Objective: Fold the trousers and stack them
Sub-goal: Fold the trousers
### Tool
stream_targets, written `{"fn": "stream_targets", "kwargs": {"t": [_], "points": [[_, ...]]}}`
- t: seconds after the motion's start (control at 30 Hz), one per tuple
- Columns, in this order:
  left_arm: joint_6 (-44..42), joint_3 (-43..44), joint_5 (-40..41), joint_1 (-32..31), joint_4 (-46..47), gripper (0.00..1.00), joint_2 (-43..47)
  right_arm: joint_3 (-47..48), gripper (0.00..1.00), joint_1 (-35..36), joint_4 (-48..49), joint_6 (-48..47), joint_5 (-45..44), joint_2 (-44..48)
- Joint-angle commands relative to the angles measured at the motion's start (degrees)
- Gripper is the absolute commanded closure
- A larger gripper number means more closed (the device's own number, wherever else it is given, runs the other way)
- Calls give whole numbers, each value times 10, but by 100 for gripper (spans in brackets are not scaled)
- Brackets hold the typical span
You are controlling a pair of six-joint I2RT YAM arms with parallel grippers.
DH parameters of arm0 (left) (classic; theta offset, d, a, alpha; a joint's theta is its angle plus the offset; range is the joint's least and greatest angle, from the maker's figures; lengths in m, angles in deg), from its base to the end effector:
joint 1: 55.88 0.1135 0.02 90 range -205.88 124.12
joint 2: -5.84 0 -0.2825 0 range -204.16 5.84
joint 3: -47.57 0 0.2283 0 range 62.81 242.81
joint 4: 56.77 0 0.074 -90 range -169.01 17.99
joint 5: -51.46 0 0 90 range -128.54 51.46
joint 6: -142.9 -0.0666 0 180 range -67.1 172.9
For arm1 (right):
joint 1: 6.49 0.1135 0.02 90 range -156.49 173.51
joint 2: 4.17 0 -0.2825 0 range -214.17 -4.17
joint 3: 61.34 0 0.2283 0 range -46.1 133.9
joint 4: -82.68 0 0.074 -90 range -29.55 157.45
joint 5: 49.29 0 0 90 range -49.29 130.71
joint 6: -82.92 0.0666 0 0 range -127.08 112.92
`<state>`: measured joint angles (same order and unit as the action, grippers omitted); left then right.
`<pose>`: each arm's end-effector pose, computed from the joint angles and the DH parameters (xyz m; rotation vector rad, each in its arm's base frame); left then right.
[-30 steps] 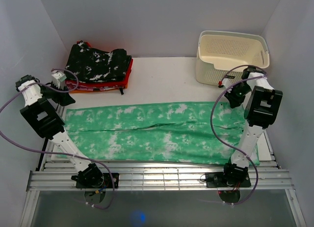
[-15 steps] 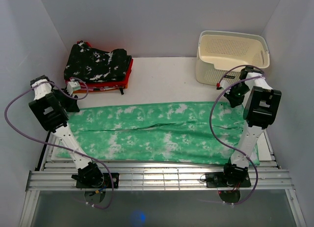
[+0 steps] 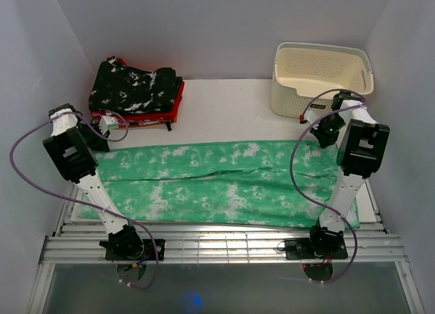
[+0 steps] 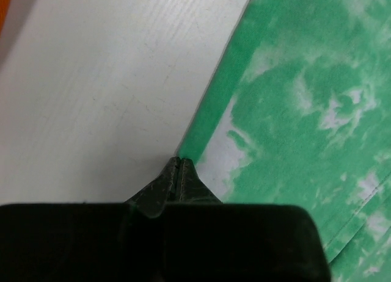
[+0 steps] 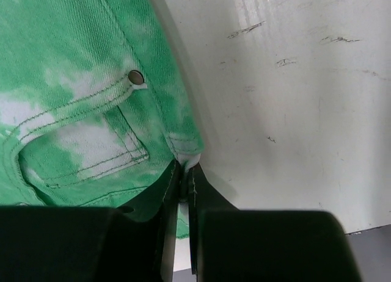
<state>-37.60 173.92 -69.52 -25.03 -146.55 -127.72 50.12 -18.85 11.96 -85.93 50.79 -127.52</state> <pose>0.3826 0.1886 0.1594 1.2953 2.3507 -0.5071 0.4095 -0.0778 0.1640 -1.6178 2.4377 0.0455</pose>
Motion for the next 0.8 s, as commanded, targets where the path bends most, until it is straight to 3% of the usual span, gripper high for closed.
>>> {"fn": "stream_targets", "kwargs": {"t": [0.0, 0.13, 0.5, 0.77], "points": [[-38, -60, 45, -1, -6, 100, 37, 19, 92, -7, 30, 1, -26, 21], [-27, -77, 37, 0, -1, 100, 64, 14, 92, -8, 32, 10, -12, 43], [134, -61, -57, 6, 171, 100, 143, 57, 92, -20, 28, 40, 25, 83], [143, -58, -98, 12, 190, 100, 178, 67, 92, -38, 29, 38, 35, 102]]}}
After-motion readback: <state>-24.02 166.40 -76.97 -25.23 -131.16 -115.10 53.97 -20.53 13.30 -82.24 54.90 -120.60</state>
